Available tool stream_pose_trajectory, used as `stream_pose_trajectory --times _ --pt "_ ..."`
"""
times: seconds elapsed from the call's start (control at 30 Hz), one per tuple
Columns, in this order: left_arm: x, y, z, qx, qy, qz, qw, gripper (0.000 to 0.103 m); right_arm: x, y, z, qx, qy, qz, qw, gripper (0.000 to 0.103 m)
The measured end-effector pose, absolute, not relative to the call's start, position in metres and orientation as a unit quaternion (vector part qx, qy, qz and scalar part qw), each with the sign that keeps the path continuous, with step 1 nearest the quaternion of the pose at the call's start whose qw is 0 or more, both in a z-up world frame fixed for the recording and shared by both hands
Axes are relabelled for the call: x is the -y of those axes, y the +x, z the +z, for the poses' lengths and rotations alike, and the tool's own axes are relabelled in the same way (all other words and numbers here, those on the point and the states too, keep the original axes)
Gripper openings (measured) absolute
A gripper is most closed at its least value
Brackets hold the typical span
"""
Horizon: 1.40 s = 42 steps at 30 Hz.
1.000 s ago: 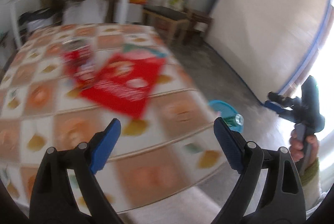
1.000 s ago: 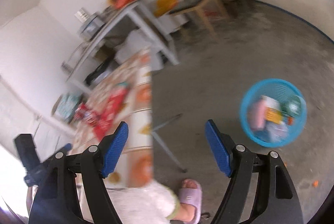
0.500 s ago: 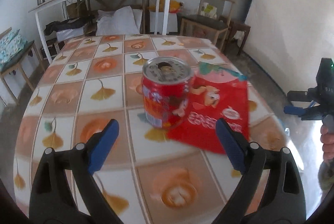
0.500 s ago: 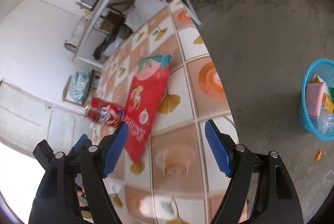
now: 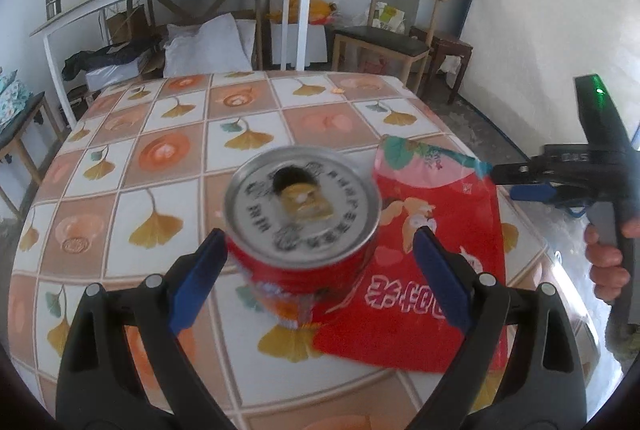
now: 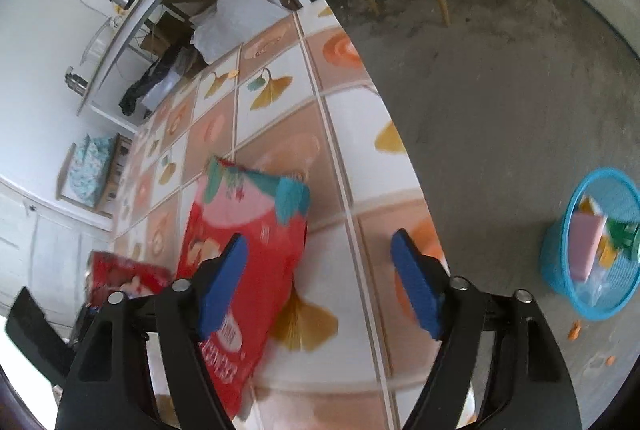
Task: Collect trash
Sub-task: 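Grasp the red can with the left tool while the right tool grasps the red snack bag, then lift the red can with the left tool while the right tool lifts the snack bag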
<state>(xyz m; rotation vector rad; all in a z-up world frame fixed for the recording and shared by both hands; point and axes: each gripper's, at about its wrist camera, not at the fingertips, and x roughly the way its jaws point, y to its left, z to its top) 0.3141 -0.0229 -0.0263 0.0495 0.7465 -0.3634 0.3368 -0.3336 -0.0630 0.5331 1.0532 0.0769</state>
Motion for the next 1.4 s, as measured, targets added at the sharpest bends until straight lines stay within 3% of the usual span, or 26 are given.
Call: stream_pose_trajectory --times 0.07,0.13,0.23,0.33,0.47,0.63,0.93,1.17,1.27,1.3,1.37,1.4 --pt "0.024 0.315 -0.025 -0.355 0.021 -0.177 0.918 0.088 0.328 0.344 -0.062 -0.498 0.234 0.037 0.834 0.058" --pt "0.023 0.316 -0.025 -0.354 0.015 -0.175 0.918 0.081 0.322 0.351 -0.062 -0.503 0.221 0.046 0.834 0.042" --pt "0.02 0.319 -0.025 -0.355 0.005 -0.166 0.92 0.071 0.313 0.355 -0.065 -0.51 0.197 0.056 0.835 0.027" --pt "0.013 0.321 -0.026 -0.359 -0.015 -0.162 0.919 0.063 0.303 0.358 -0.065 -0.511 0.17 0.062 0.841 0.018" --pt "0.006 0.321 -0.024 -0.361 -0.028 -0.161 0.918 0.063 0.284 0.36 -0.065 -0.513 0.116 0.082 0.847 0.009" --pt "-0.005 0.316 -0.025 -0.359 -0.04 -0.159 0.919 0.063 0.259 0.348 -0.061 -0.511 0.033 0.105 0.853 0.008" --pt "-0.028 0.278 -0.023 -0.359 -0.043 -0.162 0.918 0.063 0.249 0.281 -0.056 -0.52 -0.025 0.162 0.839 0.007" --pt "-0.042 0.225 -0.021 -0.374 -0.059 -0.182 0.907 0.063 0.232 0.237 -0.041 -0.495 -0.155 0.206 0.83 0.007" --pt "-0.045 0.205 -0.02 -0.385 -0.073 -0.188 0.901 0.063 0.228 0.234 -0.033 -0.484 -0.15 0.207 0.837 0.009" --pt "-0.046 0.2 -0.02 -0.389 -0.08 -0.189 0.898 0.063 0.226 0.235 -0.031 -0.481 -0.142 0.205 0.841 0.014" --pt "-0.048 0.19 -0.02 -0.394 -0.095 -0.187 0.895 0.063 0.225 0.236 -0.026 -0.475 -0.123 0.2 0.848 0.039" --pt "-0.049 0.184 -0.021 -0.394 -0.104 -0.186 0.894 0.063 0.226 0.235 -0.023 -0.469 -0.109 0.195 0.854 0.057"
